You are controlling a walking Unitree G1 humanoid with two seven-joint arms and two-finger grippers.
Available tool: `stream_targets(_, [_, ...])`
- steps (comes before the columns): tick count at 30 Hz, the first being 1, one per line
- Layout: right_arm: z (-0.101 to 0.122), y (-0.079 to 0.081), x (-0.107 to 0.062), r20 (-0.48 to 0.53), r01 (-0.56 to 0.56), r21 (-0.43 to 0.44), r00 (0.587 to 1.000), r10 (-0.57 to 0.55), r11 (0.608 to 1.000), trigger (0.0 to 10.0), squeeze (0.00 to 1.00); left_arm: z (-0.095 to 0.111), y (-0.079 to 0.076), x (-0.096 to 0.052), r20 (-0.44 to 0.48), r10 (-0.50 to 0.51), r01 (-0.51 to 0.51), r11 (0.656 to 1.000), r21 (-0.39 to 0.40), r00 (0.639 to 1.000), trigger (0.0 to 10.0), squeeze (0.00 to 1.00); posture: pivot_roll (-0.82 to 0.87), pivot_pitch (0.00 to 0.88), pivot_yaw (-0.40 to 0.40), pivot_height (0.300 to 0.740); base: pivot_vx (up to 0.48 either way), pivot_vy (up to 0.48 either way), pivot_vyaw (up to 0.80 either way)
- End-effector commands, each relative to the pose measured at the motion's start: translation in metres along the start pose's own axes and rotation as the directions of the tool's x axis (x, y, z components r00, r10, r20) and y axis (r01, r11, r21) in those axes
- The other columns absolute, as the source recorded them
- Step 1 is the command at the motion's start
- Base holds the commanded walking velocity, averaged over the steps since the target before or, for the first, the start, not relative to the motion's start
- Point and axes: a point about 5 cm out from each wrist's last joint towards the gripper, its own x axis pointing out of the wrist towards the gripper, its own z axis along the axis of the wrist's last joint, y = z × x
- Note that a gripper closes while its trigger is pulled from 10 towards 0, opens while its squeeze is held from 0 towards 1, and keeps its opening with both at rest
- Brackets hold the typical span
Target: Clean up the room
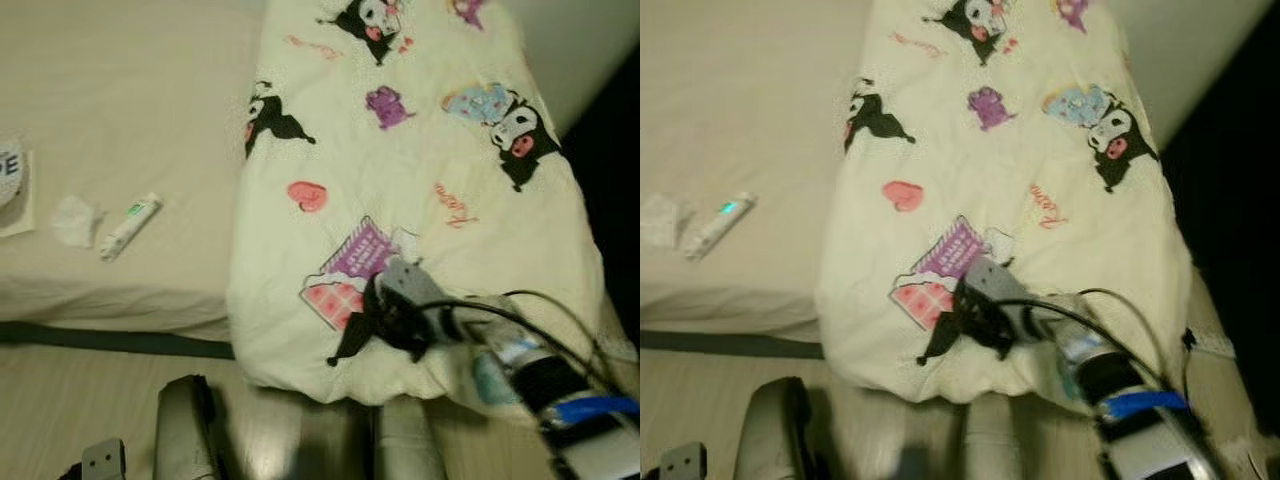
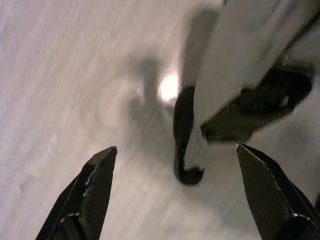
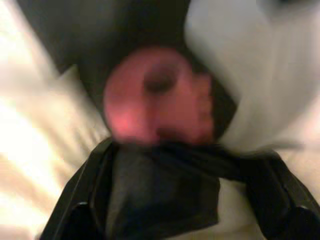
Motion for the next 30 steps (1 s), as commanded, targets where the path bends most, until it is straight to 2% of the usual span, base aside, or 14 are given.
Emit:
stream_targets(1, [-0.058, 0.025, -0.003, -0.248, -0.152, 0.054, 0.955, 0.16, 0.987, 10.0, 0.0, -0.019, -0.004, -0.004, -0.067, -0.024, 0.024, 1.0, -0.004, 0.997, 10.0, 0.0, -0.12, 0.136, -0.022, 0.535, 0.0, 0.0, 0.0])
stream_targets(2, [-0.07, 0.017, -0.023, -0.306, -0.152, 0.039, 0.939, 0.156, 0.988, 10.0, 0.0, -0.023, -0.005, -0.005, -0.077, -0.03, 0.03, 1.0, -0.007, 0.997, 10.0, 0.0, -0.12, 0.14, -0.026, 0.535, 0.0, 0.0, 0.0])
stream_targets(5, [-0.075, 0.007, -0.038, -0.334, -0.122, 0.025, 0.935, 0.123, 0.992, 10.0, 0.0, -0.025, -0.007, -0.006, -0.08, -0.041, 0.04, 0.999, -0.009, 0.996, 10.0, 0.0, -0.13, 0.149, -0.03, 0.535, 0.0, 0.0, 0.0])
stream_targets(8, [-0.074, -0.017, -0.072, -0.37, -0.026, -0.012, 0.929, 0.02, 1.0, 10.0, 0.0, -0.03, -0.009, -0.007, -0.094, -0.062, 0.061, 0.998, -0.01, 0.994, 10.0, 0.0, -0.13, 0.159, -0.039, 0.535, 0.0, 0.0, 0.0])
stream_targets(12, [-0.072, -0.019, -0.077, -0.372, -0.02, -0.02, 0.928, 0.011, 1.0, 10.0, 0.0, -0.03, -0.01, -0.007, -0.096, -0.063, 0.063, 0.998, -0.008, 0.993, 10.0, 0.0, -0.13, 0.159, -0.039, 0.535, 0.0, 0.0, 0.0])
stream_targets(14, [-0.061, -0.025, -0.077, -0.316, 0.02, -0.022, 0.948, -0.026, 1.0, 10.0, 0.0, -0.03, -0.011, -0.007, -0.092, -0.069, 0.069, 0.998, -0.007, 0.993, 10.0, 0.0, -0.13, 0.163, -0.041, 0.535, 0.0, 0.0, 0.0])
stream_targets(15, [-0.038, -0.039, -0.078, -0.191, 0.121, 0.048, 0.976, -0.11, 0.992, 10.0, 0.0, -0.03, -0.011, -0.007, -0.092, -0.076, 0.077, 0.997, -0.002, 0.993, 10.0, 0.0, -0.14, 0.159, -0.039, 0.535, 0.0, 0.0, 0.0])
stream_targets(16, [-0.038, -0.039, -0.078, -0.191, 0.121, 0.048, 0.976, -0.11, 0.992, 10.0, 0.0, -0.03, -0.011, -0.007, -0.092, -0.076, 0.077, 0.997, -0.002, 0.993, 10.0, 0.0, -0.14, 0.159, -0.039, 0.535, 0.0, 0.0, 0.0])
stream_targets(17, [-0.017, -0.052, -0.087, -0.084, 0.182, 0.106, 0.981, -0.173, 0.978, 10.0, 0.0, -0.029, -0.013, -0.007, -0.09, -0.088, 0.089, 0.996, 0.0, 0.992, 10.0, 0.0, -0.14, 0.156, -0.046, 0.535, 0.0, 0.0, 0.0])
stream_targets(19, [-0.021, -0.051, -0.097, -0.116, 0.147, 0.073, 0.984, -0.138, 0.986, 10.0, 0.0, -0.029, -0.014, -0.007, -0.089, -0.094, 0.094, 0.996, -0.001, 0.992, 10.0, 0.0, -0.14, 0.154, -0.051, 0.535, 0.0, 0.0, 0.0])
stream_targets(23, [-0.04, -0.038, -0.119, -0.291, 0.008, -0.062, 0.956, -0.026, 0.998, 10.0, 0.0, -0.029, -0.015, -0.007, -0.091, -0.099, 0.098, 0.995, -0.01, 0.991, 10.0, 0.0, -0.14, 0.155, -0.057, 0.535, 0.0, 0.0, 0.0])
stream_targets(26, [-0.028, -0.051, -0.117, -0.177, 0.146, 0.067, 0.975, -0.132, 0.987, 10.0, 0.0, -0.032, -0.016, -0.007, -0.094, -0.107, 0.106, 0.994, -0.018, 0.99, 10.0, 0.0, -0.16, 0.162, -0.07, 0.535, 0.0, 0.0, 0.0])
stream_targets(28, [-0.026, -0.063, -0.121, -0.128, 0.255, 0.141, 0.963, -0.238, 0.957, 10.0, 0.0, -0.034, -0.018, -0.008, -0.095, -0.118, 0.116, 0.993, -0.025, 0.988, 10.0, 0.0, -0.16, 0.165, -0.068, 0.535, 0.0, 0.0, 0.0])
stream_targets(30, [-0.028, -0.09, -0.142, -0.11, 0.486, 0.305, 0.872, -0.477, 0.819, 10.0, 0.0, -0.04, -0.021, -0.01, -0.107, -0.134, 0.132, 0.991, -0.033, 0.985, 10.0, 0.0, -0.17, 0.179, -0.06, 0.535, 0.0, 0.0, 0.0])
